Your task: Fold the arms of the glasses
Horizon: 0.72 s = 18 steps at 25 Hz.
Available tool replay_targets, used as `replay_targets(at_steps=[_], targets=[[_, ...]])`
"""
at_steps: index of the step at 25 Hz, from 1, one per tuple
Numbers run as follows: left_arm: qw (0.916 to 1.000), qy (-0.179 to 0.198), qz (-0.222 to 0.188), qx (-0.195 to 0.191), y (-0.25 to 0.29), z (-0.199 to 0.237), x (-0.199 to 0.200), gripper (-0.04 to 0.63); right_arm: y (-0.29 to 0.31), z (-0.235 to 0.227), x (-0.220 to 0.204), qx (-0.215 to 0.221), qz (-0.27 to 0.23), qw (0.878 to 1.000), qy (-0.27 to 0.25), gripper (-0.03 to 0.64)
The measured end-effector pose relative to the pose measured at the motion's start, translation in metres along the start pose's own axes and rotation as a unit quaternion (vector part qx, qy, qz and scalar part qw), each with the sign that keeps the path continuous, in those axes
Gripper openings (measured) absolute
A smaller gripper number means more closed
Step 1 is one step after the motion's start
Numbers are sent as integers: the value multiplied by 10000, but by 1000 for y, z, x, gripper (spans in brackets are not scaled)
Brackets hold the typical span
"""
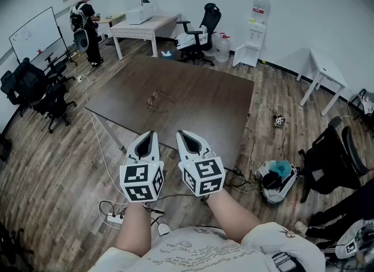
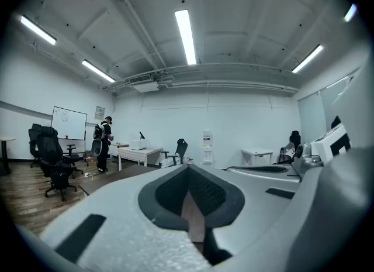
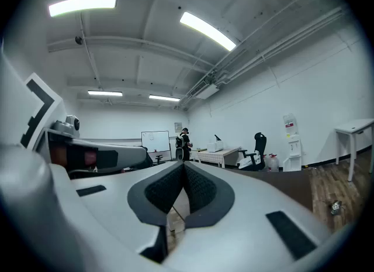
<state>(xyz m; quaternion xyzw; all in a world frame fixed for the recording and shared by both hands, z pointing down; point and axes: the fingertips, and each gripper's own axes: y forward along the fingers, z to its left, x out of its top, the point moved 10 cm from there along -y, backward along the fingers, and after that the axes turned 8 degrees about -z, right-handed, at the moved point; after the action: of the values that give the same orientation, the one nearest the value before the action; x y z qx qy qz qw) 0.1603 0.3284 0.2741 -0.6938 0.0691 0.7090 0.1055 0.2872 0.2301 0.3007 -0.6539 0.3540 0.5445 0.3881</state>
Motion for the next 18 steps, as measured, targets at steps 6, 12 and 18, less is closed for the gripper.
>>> replay_targets(at_steps=[6,12,18], targets=[[9999,-24,114,-80,-15,9,-5,14,-1,17,-2,-91,15,9999,119,12],[9998,-115,151,-93,-24,32,-11,13,8,35,-7,-149,10,9998,116,12],[9996,-220,136,-150,-29,67,-17,13,27,57,-18,-284,25,9995,165,13]])
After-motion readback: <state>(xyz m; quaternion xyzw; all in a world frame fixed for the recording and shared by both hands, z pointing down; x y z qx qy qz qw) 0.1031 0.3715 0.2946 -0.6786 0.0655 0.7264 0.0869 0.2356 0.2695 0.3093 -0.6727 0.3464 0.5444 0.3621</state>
